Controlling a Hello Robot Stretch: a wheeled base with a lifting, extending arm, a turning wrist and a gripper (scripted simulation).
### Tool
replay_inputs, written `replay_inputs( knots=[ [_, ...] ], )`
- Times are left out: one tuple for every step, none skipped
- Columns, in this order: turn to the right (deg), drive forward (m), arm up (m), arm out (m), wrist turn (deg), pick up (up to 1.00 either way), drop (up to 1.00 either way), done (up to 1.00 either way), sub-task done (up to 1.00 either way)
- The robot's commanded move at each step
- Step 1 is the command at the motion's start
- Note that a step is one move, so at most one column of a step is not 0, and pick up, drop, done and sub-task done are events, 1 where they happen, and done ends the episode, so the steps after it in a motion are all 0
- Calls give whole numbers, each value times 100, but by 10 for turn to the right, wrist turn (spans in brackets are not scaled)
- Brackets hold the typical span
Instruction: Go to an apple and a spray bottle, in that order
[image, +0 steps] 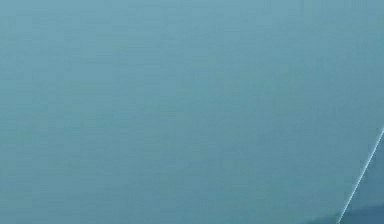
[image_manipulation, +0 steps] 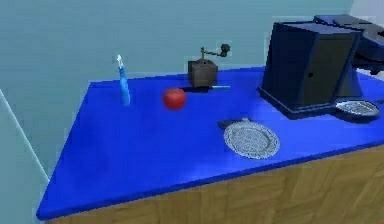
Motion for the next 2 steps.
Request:
replay_inputs(
  knots=[
    [0, 40, 0, 0, 0, 0, 0, 0, 0],
    [450, 0, 0, 0, 0, 0, 0, 0, 0]
  ],
)
